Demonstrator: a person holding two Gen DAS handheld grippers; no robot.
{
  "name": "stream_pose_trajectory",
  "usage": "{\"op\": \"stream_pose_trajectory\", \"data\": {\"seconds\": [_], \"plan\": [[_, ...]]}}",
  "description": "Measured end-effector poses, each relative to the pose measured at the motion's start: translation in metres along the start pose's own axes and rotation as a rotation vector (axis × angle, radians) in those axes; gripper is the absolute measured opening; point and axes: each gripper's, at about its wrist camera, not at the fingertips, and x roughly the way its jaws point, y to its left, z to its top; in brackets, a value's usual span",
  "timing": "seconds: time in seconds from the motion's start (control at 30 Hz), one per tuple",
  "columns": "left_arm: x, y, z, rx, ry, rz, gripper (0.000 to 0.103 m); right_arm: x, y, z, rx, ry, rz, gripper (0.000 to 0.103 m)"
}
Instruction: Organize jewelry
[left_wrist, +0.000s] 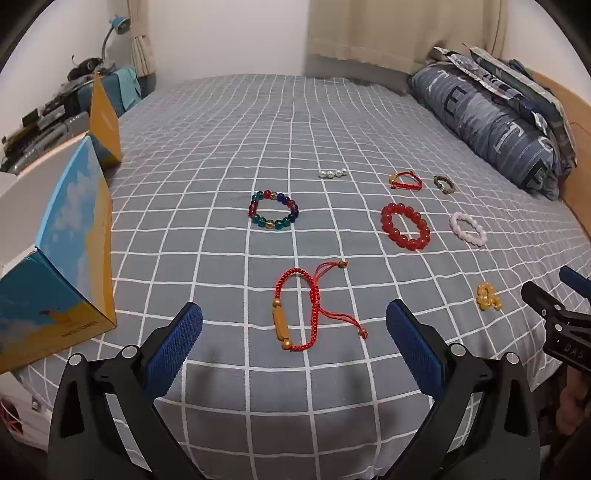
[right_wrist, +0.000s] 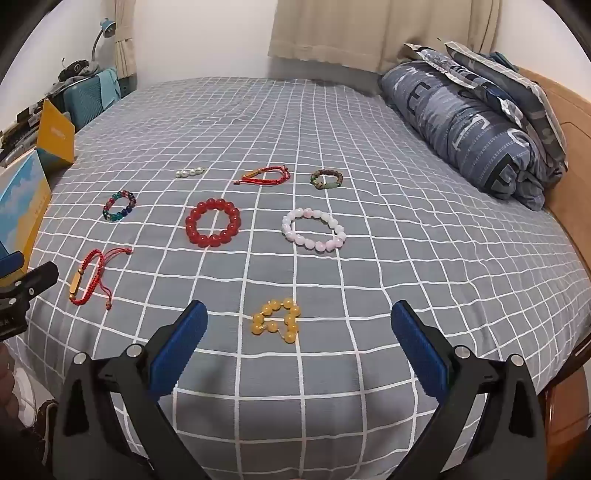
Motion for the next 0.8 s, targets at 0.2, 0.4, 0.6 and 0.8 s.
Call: {"op": "stream_pose_trajectory", "data": {"seconds": [0.2, 0.4, 0.6, 0.8], "plan": [[0.0014, 0.0060, -0.0017, -0.006, 0.018, -0.035, 0.097, -0.0046, 0.0037, 0.0003, 0.002, 0.001, 0.011, 0.096], [0.0002, -0.0012, -0.0020, 0.003, 0.019, -0.016, 0.097, -0.0053, 0.0059, -0.0026, 0.006, 0.000, 0.017, 0.096], [0.0043, -0.0033, -0.0034, -0.005, 0.030, 0.001, 0.097, -0.0020, 0.0027, 0.0000, 0.009, 0.018, 0.022, 0.096], [0.0042, -0.0022, -0.0043, 0.002, 0.021, -0.009, 0.097, 0.0010, -0.0018, 0.0012, 0.012, 0.024, 0.024, 0.096]]}}
